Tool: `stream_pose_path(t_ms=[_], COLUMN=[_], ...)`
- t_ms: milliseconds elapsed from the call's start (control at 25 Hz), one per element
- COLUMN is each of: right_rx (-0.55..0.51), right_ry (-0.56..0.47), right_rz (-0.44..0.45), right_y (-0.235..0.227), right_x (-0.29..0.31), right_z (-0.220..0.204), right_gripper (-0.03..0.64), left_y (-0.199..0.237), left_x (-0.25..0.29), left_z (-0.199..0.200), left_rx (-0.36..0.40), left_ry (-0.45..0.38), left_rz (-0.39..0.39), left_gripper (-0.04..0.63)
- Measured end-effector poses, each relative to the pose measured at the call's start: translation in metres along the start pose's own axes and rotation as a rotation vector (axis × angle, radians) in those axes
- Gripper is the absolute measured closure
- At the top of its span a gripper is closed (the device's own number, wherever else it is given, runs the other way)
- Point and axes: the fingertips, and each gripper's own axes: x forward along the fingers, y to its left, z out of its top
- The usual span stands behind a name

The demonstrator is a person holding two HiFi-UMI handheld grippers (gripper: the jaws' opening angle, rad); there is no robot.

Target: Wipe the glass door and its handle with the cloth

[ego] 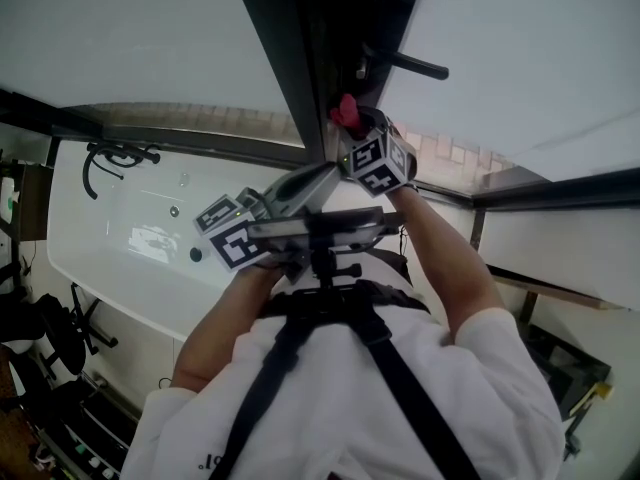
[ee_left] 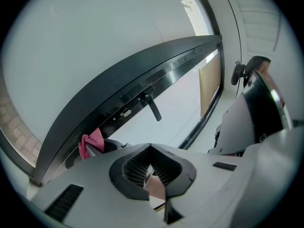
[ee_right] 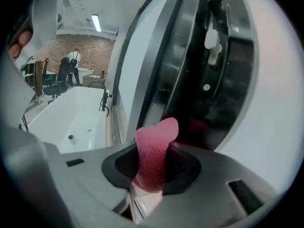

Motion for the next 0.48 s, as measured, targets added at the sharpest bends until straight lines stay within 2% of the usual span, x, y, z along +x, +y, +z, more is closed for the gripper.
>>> stream_pose_path(t_ms=[320,480], right_rx=[-0.067,-0.040], right_ry=[0.050,0.089], right_rz=[0.014,-0.042], right_y=[-0.006,-0.026], right_x=[0.012,0.012], right_z=[-0.011,-0.030], right_gripper=[0.511,0.511], left_y=[0.000,-0.001], left_x=[0.000,0.000], left_z=[-0.001,-0.002], left_rx=[-0.006,-0.007], left_ry=[0.007,0.013], left_rz=[-0.005,-0.008], left_gripper=[0.603,0.603])
